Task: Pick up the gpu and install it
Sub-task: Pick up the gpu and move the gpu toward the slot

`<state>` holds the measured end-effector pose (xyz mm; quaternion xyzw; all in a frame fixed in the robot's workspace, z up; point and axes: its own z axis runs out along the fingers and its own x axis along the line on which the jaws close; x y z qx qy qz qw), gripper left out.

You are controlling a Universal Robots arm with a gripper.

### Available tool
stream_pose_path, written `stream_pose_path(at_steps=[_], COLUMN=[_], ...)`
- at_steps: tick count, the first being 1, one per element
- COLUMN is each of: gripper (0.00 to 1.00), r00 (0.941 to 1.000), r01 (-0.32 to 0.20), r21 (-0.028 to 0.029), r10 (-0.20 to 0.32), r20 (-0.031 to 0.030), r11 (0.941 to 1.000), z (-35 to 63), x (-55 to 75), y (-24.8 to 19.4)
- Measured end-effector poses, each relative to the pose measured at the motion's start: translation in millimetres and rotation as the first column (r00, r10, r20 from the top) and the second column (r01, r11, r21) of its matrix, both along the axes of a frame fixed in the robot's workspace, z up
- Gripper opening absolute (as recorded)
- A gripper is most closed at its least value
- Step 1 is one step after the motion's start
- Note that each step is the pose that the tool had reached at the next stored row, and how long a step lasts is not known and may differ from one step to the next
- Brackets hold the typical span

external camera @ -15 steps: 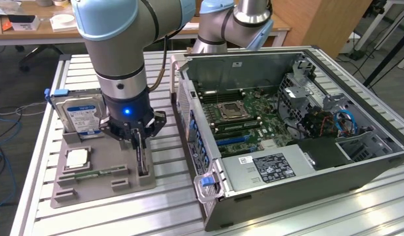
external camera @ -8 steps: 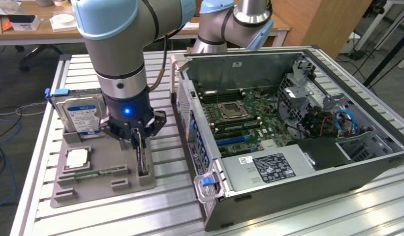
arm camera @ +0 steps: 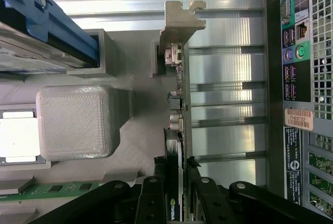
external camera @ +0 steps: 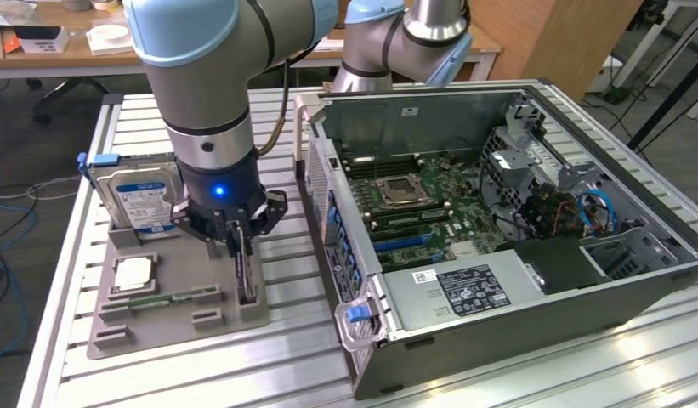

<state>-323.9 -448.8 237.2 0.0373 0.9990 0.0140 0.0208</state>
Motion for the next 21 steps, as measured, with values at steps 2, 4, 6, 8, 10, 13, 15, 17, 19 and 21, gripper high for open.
stream_pose_path(at_steps=[2, 4, 6, 8, 10, 13, 15, 17, 19, 21], gripper=[0.26, 0.26, 0.26, 0.26, 0.26, 0.26, 0.26, 0.26, 0.26, 0.26], r00=[1.0, 1.0, 1.0, 1.0, 1.0, 1.0, 1.0, 1.0, 1.0, 1.0], r01=[0.0, 0.0, 0.0, 0.0, 0.0, 0.0, 0.0, 0.0, 0.0, 0.0], r21=[0.0, 0.0, 0.0, -0.0002, -0.0001, 0.0, 0.0001, 0.0, 0.0, 0.0], r10=[0.0, 0.0, 0.0, 0.0, 0.0, 0.0, 0.0, 0.0, 0.0, 0.0], r20=[0.0, 0.0, 0.0, -0.0002, 0.0, 0.0, 0.0, 0.0001, 0.0, 0.0], r11=[1.0, 1.0, 1.0, 1.0, 1.0, 1.0, 1.0, 1.0, 1.0, 1.0], z=[0.0, 0.0, 0.3, 1.3, 2.5, 5.3, 7.4, 9.9, 12.2, 14.4], x=[0.0, 0.0, 0.0, 0.0, 0.0, 0.0, 0.0, 0.0, 0.0, 0.0], y=[0.0, 0.0, 0.0, 0.0, 0.0, 0.0, 0.0, 0.0, 0.0, 0.0])
